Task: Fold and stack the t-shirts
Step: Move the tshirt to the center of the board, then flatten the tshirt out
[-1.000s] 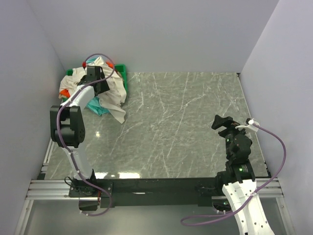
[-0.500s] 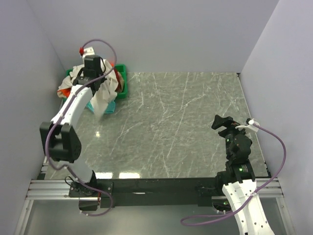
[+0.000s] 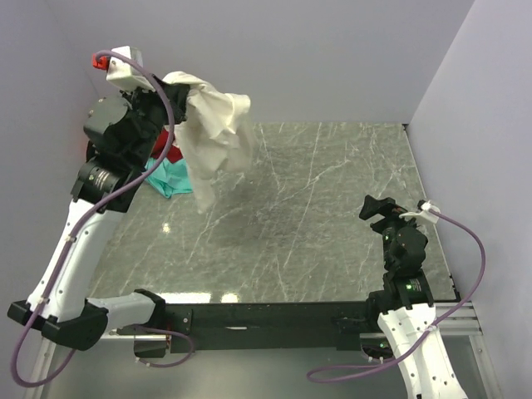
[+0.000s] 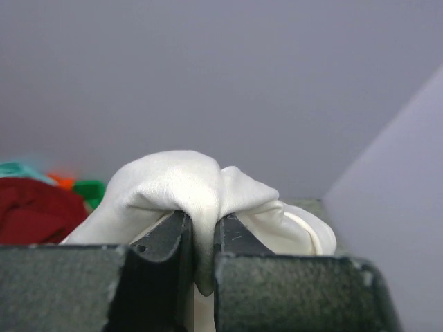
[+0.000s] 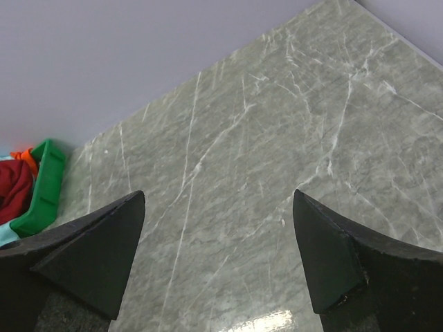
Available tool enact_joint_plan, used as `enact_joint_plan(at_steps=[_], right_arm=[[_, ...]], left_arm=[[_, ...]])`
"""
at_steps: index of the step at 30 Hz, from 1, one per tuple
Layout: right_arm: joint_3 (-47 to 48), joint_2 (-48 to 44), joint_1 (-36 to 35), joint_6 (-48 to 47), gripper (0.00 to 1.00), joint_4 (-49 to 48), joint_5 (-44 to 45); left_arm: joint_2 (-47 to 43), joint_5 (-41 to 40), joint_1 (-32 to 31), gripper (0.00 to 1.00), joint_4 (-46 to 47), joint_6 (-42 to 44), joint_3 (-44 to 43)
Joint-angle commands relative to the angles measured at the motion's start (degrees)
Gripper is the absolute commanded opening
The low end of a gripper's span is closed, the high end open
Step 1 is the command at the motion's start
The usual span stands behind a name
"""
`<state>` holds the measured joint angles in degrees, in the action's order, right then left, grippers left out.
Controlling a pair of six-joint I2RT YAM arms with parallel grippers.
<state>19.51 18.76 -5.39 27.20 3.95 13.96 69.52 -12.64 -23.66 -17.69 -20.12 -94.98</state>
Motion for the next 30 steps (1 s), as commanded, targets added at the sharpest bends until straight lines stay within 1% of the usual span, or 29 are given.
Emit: enact_joint_plan(at_steps=[1,3,5,6,7,8,9,10,12,13,14,15,16,17,18,19,20,21,22,23,24,25,26,27,28,30], right_arm=[[2.6,0.4,-0.3,0.0,0.93,-0.2,0.3],[2.6,0.3,-0.4,0.1,0.93,0.2,0.2],[2.8,0.3,-0.3,0.4,0.93,0.4,-0.1],[3.1,0.6,-0.3,0.4,0.93,1.2,-0.3],[3.9,0.8,-0.3,0.6,0.93,1.8,-1.2],[4.2,1.1,-0.3,0.7,0.93,2.6,-1.7],[4.5,1.6,-0.3,0.7,0.93,3.1,-2.2],[5.0,1.9,-0.4,0.7,0.93,3.4,-2.7],[5.4,2.7,-0.3,0.8,0.93,4.7,-4.0],[5.7,2.8,-0.4,1.0,0.93,5.0,-4.6],[5.8,3.0,-0.3,1.4,0.93,5.5,-5.9],[5.8,3.5,-0.3,1.4,0.93,5.5,-6.9],[5.7,3.9,-0.4,1.2,0.92,5.4,-7.9],[5.6,4.4,-0.4,1.3,0.90,4.9,-9.9],[5.5,5.7,-0.3,1.4,0.87,3.5,-13.7],[5.0,6.8,-0.3,1.9,0.86,2.4,-16.8],[4.8,7.9,-0.6,3.3,0.85,-0.4,-19.1],[4.6,10.7,-1.1,4.1,0.83,-1.6,-22.7],[4.6,12.4,-2.1,4.8,0.82,-2.7,-23.5],[4.9,14.0,-3.6,5.3,0.81,-3.8,-23.4],[5.9,17.3,-9.0,5.4,0.81,-3.8,-19.6],[6.6,19.0,-12.5,5.1,0.80,-3.8,-16.5],[7.2,20.8,-16.0,4.7,0.80,-3.8,-13.7],[7.8,24.5,-22.6,4.7,0.80,-3.9,-10.8],[8.5,26.5,-24.7,5.1,0.80,-5.6,-9.2],[8.6,32.0,-28.0,7.2,0.81,-9.6,-10.3]], left_arm=[[-0.4,12.1,-1.2,0.00,5.3,-3.2,-0.5],[-0.9,14.7,-1.9,0.00,7.7,-5.8,1.8],[-1.4,16.0,-2.0,0.00,10.4,-9.1,8.6],[-1.9,16.1,-2.0,0.04,13.7,-10.4,11.5],[-1.8,16.4,-2.0,0.11,15.0,-11.2,17.0],[-0.6,16.0,-2.0,0.21,15.6,-12.1,19.5],[0.3,14.9,-2.0,0.49,15.8,-12.7,21.7],[1.7,14.2,-2.0,0.64,15.8,-13.2,25.2],[6.8,12.8,-2.2,0.91,13.9,-12.2,26.9],[8.3,11.7,-2.4,0.94,9.8,-12.2,27.4],[9.5,9.7,-3.2,0.95,8.7,-12.0,28.3],[9.9,6.3,-4.2,0.96,8.4,-11.7,29.7],[9.3,3.7,-6.3,0.97,9.6,-11.5,33.7],[8.3,1.9,-7.1,0.97,10.4,-11.8,36.1],[5.4,-0.4,-7.5,0.98,11.1,-12.4,38.4],[4.0,-0.9,-7.6,0.98,12.0,-13.3,42.7],[0.7,-1.5,-7.7,0.98,12.6,-14.8,44.8],[-0.9,-3.8,-7.7,0.98,12.5,-15.6,46.7],[-2.6,-4.7,-7.7,0.98,12.3,-16.7,50.6],[-4.3,-5.4,-7.7,0.98,12.4,-18.4,52.5],[-7.6,-5.8,-7.7,0.98,12.2,-19.1,54.4],[-9.2,-6.9,-7.7,0.98,12.0,-19.9,57.9],[-10.7,-7.8,-7.7,0.98,11.2,-22.0,59.5],[-13.3,-9.0,-7.7,0.98,9.7,-23.2,60.9],[-14.6,-11.3,-7.7,0.98,8.9,-25.5,63.5],[-17.5,-13.3,-7.6,0.99,7.9,-27.8,65.9]])
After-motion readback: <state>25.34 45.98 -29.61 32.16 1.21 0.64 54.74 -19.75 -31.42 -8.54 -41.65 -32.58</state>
